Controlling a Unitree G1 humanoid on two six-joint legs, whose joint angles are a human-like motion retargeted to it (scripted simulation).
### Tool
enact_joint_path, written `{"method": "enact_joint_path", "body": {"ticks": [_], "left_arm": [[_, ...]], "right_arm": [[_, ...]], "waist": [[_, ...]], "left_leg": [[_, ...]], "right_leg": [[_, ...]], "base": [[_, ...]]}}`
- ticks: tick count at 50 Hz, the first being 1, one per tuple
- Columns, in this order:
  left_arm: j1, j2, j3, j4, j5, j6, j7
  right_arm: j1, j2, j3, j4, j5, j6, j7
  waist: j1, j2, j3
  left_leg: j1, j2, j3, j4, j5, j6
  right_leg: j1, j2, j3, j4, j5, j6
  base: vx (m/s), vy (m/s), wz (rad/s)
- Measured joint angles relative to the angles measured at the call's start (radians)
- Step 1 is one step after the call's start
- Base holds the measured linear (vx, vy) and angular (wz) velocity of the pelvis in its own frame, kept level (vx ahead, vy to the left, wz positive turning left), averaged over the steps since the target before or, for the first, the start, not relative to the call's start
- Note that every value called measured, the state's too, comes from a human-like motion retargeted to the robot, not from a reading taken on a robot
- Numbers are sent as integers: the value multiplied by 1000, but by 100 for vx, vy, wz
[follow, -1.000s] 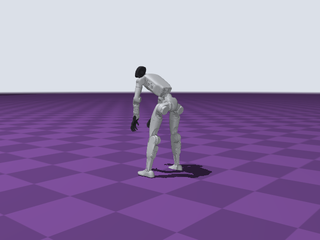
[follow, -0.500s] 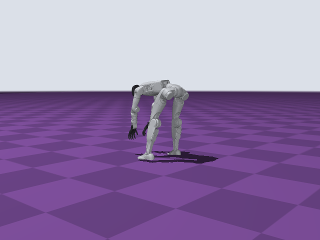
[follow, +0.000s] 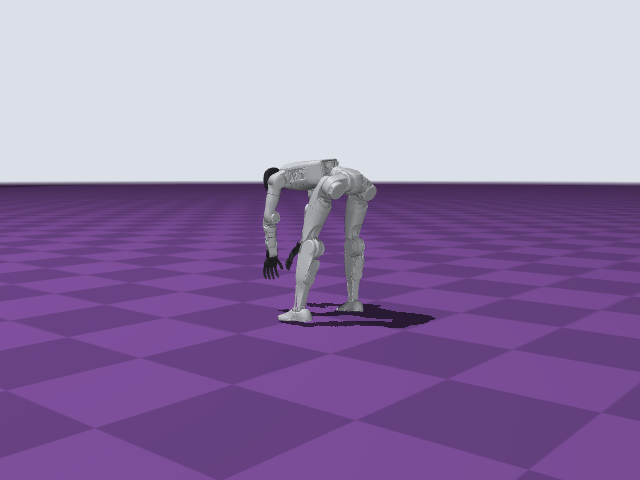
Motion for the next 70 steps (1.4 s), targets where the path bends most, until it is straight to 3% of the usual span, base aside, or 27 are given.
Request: {"method": "enact_joint_path", "body": {"ticks": [34, 40, 45, 48, 52, 55, 58, 60, 63, 67, 70], "left_arm": [[-26, 57, -12, 19, -27, -5, 90], [-43, 49, -14, 36, -6, 1, 110], [-30, 29, -7, 24, -16, 13, 104], [34, 18, 44, 2, 2, 24, 103], [67, -11, 44, -37, -133, 28, 186], [126, -59, 100, -50, -115, 35, 186], [259, -45, 227, -115, -28, 7, 130], [314, -34, 272, -171, 21, 3, 98], [364, 23, 358, -303, 77, -12, 35], [413, 156, 448, -518, 81, -29, -16], [401, 256, 452, -653, 85, -31, -12]], "right_arm": [[-8, 26, 0, 38, 28, -4, -40], [-14, 4, 0, 35, 20, 9, -65], [14, -40, 0, 9, 39, 28, -74], [69, -70, -4, -32, 90, 15, -27], [117, -119, -6, -88, 189, 57, 6], [200, -182, -58, -166, 232, 57, 18], [388, -203, -246, -261, 116, 32, -38], [468, -225, -312, -333, 65, 20, -45], [512, -262, -368, -465, 24, -13, -26], [466, -286, -365, -636, 10, -39, 35], [366, -312, -301, -738, 2, -56, 90]], "waist": [[-60, -45, 0], [-49, -39, 0], [-27, 8, 0], [-18, 47, 0], [14, 59, 0], [51, 73, 0], [69, 56, -7], [83, 49, -67], [94, 53, -145], [102, 104, -304], [111, 153, -439]], "left_leg": [[-103, -23, 40, 104, 27, 0], [-103, -26, 52, 113, 35, 0], [-102, -36, 43, 199, -10, 0], [-34, -40, 24, 245, -40, 0], [182, -38, -58, 138, -23, 0], [324, -35, -80, 245, -108, 9], [575, -32, -90, 401, -261, 14], [722, -24, -82, 423, -326, 20], [981, 1, -52, 331, -364, 23], [1259, 88, 15, 67, -300, 0], [1382, 112, 85, -119, -226, 0]], "right_leg": [[-66, -27, 29, 21, 37, 0], [-66, -29, 25, 26, 69, 0], [-62, -50, 31, 120, 21, 0], [20, -61, 36, 161, -16, 0], [211, -68, 50, 140, -49, -11], [374, -75, 33, 235, -153, -31], [655, -84, 22, 347, -285, -34], [816, -82, 15, 336, -314, -33], [1098, -51, 21, 161, -267, -12], [1354, 56, 109, -121, -144, 0], [1414, 59, 144, -126, -149, 0]], "base": [[-1, 1, -2], [-11, 7, -16], [-10, 6, -10], [-8, 2, -22], [-1, -11, -8], [10, -4, -21], [32, 1, -28], [45, 6, -31], [47, 12, -51], [35, 8, -89], [19, 26, -90]]}}
